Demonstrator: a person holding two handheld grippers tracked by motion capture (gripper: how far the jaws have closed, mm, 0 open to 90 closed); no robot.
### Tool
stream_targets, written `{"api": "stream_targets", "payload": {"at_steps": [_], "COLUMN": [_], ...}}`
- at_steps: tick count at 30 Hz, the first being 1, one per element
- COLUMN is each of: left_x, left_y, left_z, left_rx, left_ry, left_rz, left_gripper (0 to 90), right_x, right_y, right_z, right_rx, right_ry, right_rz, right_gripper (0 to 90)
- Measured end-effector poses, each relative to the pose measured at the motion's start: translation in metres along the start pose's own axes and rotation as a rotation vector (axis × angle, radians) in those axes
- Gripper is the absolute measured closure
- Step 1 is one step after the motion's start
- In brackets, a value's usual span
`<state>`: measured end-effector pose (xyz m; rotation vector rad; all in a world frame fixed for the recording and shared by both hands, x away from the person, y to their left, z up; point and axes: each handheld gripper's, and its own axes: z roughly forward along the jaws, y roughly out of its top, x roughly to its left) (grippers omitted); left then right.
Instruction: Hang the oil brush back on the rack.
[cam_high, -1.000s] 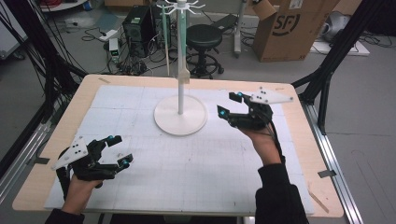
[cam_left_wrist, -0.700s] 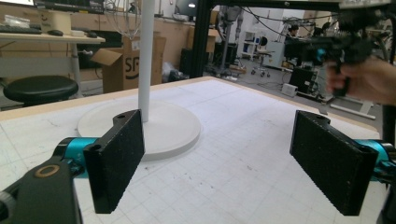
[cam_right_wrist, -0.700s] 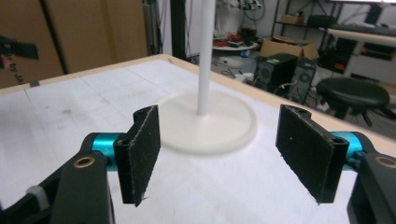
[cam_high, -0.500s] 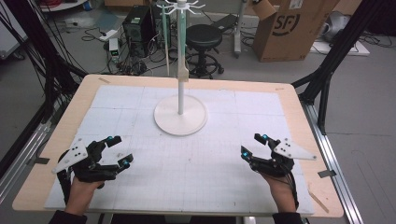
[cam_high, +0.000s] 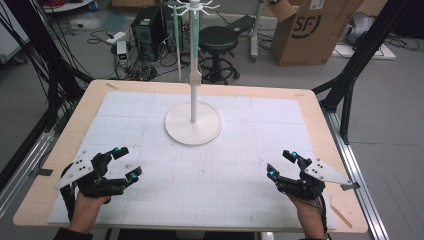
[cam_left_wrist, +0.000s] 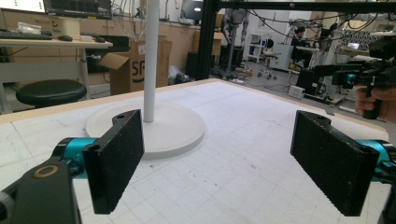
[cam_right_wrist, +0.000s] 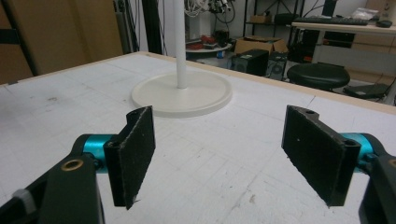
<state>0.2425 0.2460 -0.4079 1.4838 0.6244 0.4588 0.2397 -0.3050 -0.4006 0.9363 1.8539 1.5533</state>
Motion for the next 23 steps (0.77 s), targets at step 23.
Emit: {"api": "stream_targets", "payload": {"at_steps": [23], "left_x": [-0.0003], "left_y": [-0.0079], "left_z": [0.0029], "left_rx": [0.02], "left_ry": [0.0], "left_rz": [-0.008], "left_gripper": [18.0], "right_x": [-0.0013], "right_y": [-0.0032], "right_z": [0.0002], "right_rx": [0.009], "right_ry": [0.003], "right_rz": [0.013], "right_gripper": [25.0]}}
